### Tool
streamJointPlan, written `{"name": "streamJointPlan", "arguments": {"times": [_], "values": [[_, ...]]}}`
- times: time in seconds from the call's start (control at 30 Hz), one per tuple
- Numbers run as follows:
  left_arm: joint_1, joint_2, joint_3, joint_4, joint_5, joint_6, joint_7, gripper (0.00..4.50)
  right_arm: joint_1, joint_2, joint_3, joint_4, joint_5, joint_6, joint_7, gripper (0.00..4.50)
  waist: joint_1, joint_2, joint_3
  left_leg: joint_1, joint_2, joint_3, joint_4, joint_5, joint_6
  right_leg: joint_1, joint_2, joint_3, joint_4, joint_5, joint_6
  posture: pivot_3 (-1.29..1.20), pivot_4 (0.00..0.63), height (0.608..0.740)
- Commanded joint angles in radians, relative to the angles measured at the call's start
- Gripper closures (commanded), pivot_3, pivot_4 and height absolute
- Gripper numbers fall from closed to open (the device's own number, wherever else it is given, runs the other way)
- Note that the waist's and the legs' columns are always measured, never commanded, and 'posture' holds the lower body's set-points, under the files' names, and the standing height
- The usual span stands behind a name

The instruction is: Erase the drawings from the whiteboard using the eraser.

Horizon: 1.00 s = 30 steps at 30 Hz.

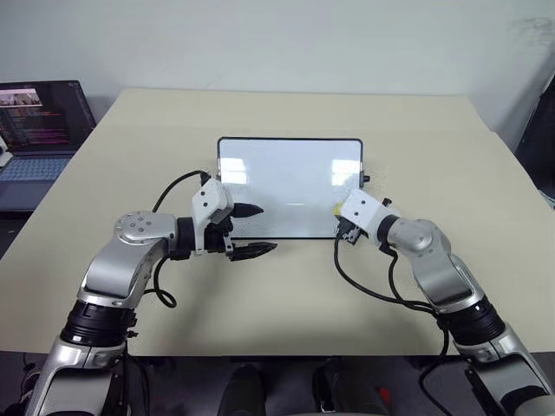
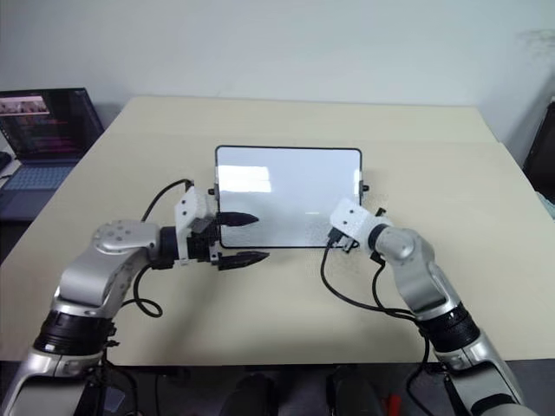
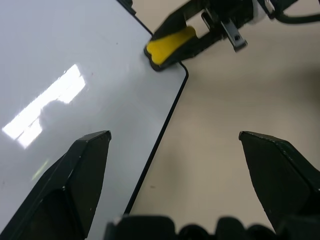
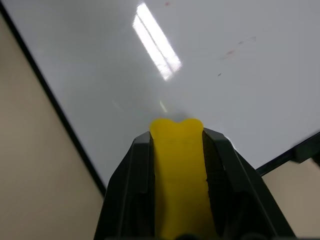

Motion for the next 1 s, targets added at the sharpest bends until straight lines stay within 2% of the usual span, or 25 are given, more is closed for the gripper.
{"name": "streamJointPlan", "arguments": {"times": [0.03, 0.1, 0.2, 0.33, 0.47, 0.63, 0.77, 1.0], "values": [[-0.022, -0.015, -0.006, -0.01, -0.006, -0.017, -0.005, 0.0, -0.007, 0.02, -0.022, 0.021, -0.016, 0.011, -0.053, 3.51, -0.001, 0.0, 0.0, 0.0, 0.0, 0.0, 0.0, 0.0, 0.0, 0.0, 0.0, 0.0, 0.0, 0.0, 0.0, 0.0, 0.15, 0.74], [-0.031, -0.022, -0.015, -0.005, -0.006, -0.018, -0.011, 0.0, -0.028, 0.042, -0.079, -0.003, 0.0, 0.008, -0.096, 3.51, -0.002, 0.0, 0.0, 0.0, 0.0, 0.0, 0.0, 0.0, 0.0, 0.0, 0.001, 0.0, 0.0, 0.0, 0.0, 0.0, 0.15, 0.74], [-0.061, -0.038, -0.035, 0.009, 0.002, -0.026, -0.017, 0.0, 0.012, 0.065, -0.169, -0.145, 0.071, 0.086, -0.084, 3.51, 0.003, 0.001, 0.001, -0.001, 0.0, 0.0, 0.0, 0.0, 0.0, -0.001, 0.001, 0.0, 0.001, 0.0, 0.0, 0.0, 0.15, 0.74], [-0.1, -0.069, -0.064, -0.004, -0.001, -0.024, -0.016, 0.0, 0.119, 0.064, -0.264, -0.331, 0.138, 0.218, -0.067, 3.51, 0.011, 0.001, 0.001, -0.004, 0.0, -0.001, 0.0, 0.0, -0.001, -0.002, 0.0, -0.002, -0.002, 0.0, 0.0, 0.0, 0.15, 0.74], [-0.158, -0.122, -0.11, -0.007, 0.002, -0.029, -0.026, 0.0, 0.278, 0.078, -0.396, -0.464, 0.177, 0.322, -0.112, 3.51, 0.015, 0.001, 0.001, -0.007, -0.001, -0.001, -0.001, -0.003, -0.004, -0.002, 0.0, -0.002, -0.007, 0.0, -0.001, 0.0, 0.15, 0.74], [-0.199, -0.162, -0.17, 0.043, 0.046, -0.084, -0.056, 0.0, 0.346, 0.135, -0.457, -0.38, 0.179, 0.285, -0.23, 3.51, 0.001, 0.001, 0.001, -0.005, -0.001, 0.0, -0.001, -0.004, -0.005, -0.001, -0.001, 0.001, -0.008, -0.001, 0.001, 0.0, 0.15, 0.74], [-0.229, -0.189, -0.211, 0.094, 0.086, -0.148, -0.083, 0.0, 0.301, 0.207, -0.543, -0.249, 0.213, 0.219, -0.325, 3.51, -0.002, 0.002, 0.002, -0.003, 0.0, 0.0, -0.001, -0.004, -0.005, -0.001, 0.001, 0.001, -0.005, -0.002, 0.003, 0.0, 0.15, 0.74], [-0.257, -0.232, -0.244, 0.137, 0.128, -0.203, -0.088, 0.0, 0.238, 0.223, -0.586, -0.112, 0.276, 0.168, -0.367, 3.51, 0.003, 0.003, 0.002, -0.004, -0.002, 0.001, -0.001, -0.004, -0.005, -0.001, 0.001, 0.002, -0.004, -0.002, 0.002, 0.0, 0.15, 0.74]]}}
